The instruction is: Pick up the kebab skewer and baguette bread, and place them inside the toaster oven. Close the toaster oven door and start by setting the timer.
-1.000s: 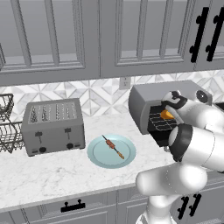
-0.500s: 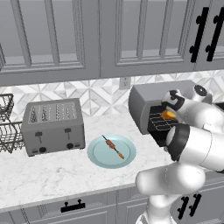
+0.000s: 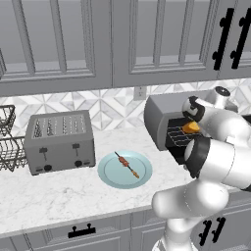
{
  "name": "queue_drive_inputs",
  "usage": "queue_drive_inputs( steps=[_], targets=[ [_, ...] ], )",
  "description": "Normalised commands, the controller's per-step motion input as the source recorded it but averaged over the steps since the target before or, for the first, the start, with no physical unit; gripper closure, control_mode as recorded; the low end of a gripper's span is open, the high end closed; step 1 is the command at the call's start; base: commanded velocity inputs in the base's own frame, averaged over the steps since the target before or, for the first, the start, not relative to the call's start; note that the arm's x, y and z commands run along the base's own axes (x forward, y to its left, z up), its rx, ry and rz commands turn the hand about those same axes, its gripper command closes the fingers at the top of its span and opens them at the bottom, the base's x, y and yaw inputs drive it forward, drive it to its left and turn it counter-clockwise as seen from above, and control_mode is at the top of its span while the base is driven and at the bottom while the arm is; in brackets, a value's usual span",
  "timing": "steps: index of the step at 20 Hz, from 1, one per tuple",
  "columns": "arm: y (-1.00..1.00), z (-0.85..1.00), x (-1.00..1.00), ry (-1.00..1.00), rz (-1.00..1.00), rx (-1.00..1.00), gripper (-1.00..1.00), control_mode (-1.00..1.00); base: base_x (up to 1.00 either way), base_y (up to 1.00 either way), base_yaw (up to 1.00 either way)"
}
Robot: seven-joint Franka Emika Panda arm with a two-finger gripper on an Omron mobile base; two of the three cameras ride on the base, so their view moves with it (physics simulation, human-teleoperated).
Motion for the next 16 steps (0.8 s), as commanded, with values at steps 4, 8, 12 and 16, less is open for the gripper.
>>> queue_drive_inputs(
  steps=[4,8,12,16],
  targets=[
    [0.06,0.02,0.22,0.35,0.11,-0.04,-1.0,-1.0,0.0,0.0,0.0],
    [0.01,-0.06,0.05,0.39,0.21,-0.08,-1.0,-1.0,0.0,0.0,0.0],
    [0.0,-0.54,0.0,0.09,0.09,0.0,-1.0,-1.0,0.0,0.0,0.0],
    [0.03,-0.87,0.0,0.0,0.08,-0.01,-1.0,-1.0,0.0,0.0,0.0]
  ],
)
